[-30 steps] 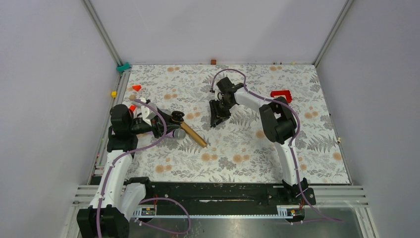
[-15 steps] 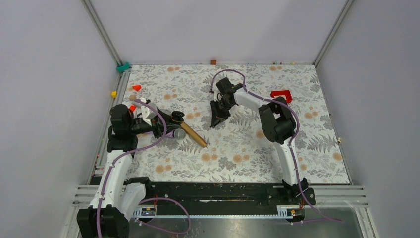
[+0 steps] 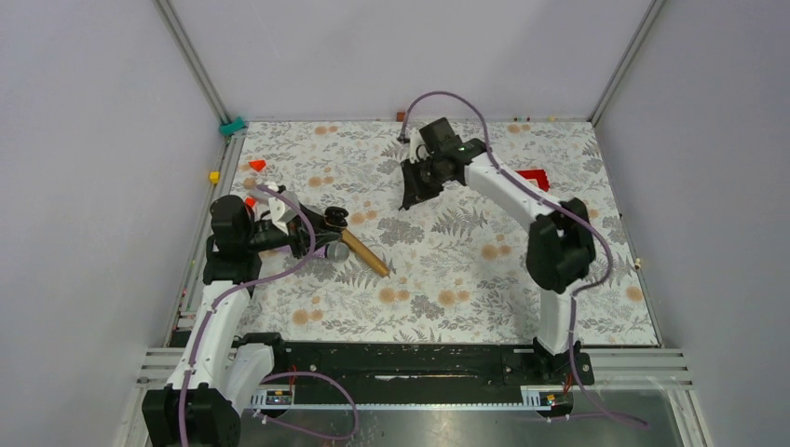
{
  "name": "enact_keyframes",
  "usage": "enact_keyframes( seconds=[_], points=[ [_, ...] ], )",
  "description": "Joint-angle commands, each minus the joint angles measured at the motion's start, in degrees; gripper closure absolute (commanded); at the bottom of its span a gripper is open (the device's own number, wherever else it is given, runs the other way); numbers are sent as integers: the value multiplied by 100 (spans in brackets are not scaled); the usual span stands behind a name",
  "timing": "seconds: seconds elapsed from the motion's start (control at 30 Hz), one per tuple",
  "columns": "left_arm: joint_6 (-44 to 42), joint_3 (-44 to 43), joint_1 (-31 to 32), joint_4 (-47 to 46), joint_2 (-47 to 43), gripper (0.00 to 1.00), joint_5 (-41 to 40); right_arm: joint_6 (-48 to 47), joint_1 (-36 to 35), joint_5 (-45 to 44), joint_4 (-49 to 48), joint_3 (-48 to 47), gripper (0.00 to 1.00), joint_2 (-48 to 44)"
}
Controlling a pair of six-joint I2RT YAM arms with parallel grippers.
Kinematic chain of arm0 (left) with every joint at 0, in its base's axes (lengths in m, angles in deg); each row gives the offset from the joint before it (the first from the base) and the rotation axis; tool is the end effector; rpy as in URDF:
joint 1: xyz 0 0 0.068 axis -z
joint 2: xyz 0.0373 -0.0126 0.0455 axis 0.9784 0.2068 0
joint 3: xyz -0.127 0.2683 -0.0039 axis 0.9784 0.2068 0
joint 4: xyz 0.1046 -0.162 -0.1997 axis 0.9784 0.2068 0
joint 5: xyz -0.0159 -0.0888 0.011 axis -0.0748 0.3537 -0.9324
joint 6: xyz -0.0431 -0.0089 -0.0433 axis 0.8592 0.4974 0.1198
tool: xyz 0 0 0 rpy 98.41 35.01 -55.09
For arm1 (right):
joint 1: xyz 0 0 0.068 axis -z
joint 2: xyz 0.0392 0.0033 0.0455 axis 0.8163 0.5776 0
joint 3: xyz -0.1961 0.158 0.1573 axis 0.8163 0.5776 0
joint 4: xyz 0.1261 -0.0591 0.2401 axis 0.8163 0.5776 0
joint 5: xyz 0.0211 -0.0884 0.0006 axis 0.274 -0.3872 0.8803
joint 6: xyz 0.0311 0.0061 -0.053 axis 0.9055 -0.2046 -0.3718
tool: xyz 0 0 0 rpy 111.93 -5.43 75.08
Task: Insert the wireless bluetooth earbuds into the charging case
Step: Pick up the earbud from the center of the board.
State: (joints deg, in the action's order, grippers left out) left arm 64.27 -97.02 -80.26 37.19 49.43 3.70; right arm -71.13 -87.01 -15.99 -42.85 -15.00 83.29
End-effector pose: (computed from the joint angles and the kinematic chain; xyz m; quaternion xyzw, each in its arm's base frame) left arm 0.1848 -0.0378 0.3124 0.4287 0.5843 -0.4065 0.5564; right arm 0.4005 0.2741 0.2544 -0.2691 0.8946 0.2749 0.2272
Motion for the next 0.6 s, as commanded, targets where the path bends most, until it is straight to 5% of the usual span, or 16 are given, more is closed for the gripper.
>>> enact_keyframes(
  seconds=[0.0,0.27,0.57],
  points=[
    [-51,-278,261,-47,99,100,-692,-555,-70,-711,50,41,82,-1221],
    [-1701,-1470,1356,1770,745,100,-2081,-1301,-196,-1618,50,272,82,-2805],
    [-1000,-1945,2234,1268,1535,100,-2297,-1555,-844,-2402,-644,1034,82,-4136]
  ],
)
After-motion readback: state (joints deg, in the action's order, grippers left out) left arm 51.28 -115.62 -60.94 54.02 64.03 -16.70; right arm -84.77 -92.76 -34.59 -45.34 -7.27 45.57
